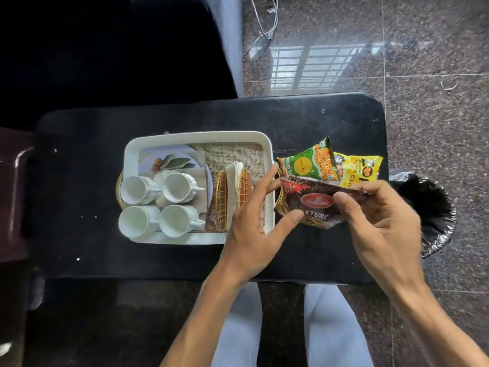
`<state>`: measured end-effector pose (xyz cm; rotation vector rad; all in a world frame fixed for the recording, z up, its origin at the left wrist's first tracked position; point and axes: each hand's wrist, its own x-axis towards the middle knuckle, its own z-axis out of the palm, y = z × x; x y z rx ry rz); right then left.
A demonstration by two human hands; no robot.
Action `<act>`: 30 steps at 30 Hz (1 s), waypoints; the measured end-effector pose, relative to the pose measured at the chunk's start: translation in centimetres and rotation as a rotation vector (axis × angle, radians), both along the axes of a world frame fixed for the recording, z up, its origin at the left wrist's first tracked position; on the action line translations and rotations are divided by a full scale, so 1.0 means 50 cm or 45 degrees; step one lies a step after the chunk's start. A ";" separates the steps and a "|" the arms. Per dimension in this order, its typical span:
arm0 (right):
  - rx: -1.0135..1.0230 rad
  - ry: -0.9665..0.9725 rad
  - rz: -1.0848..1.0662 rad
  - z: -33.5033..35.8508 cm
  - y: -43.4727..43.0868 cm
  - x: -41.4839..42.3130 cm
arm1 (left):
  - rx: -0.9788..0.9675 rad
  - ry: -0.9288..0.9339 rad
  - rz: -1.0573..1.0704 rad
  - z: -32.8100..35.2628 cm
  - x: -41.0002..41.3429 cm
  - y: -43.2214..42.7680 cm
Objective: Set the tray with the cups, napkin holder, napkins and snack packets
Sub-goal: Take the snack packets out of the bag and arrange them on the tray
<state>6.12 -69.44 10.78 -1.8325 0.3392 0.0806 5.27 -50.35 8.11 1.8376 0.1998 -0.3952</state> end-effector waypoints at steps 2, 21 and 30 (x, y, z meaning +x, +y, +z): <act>0.125 -0.014 -0.006 0.026 0.025 0.020 | -0.007 -0.023 -0.065 0.017 0.012 0.028; 0.148 0.136 0.516 -0.004 0.410 0.225 | 0.078 -0.270 0.693 0.054 0.157 0.376; -0.140 0.264 0.543 -0.130 0.579 0.255 | 0.302 -0.141 0.613 -0.087 0.206 0.531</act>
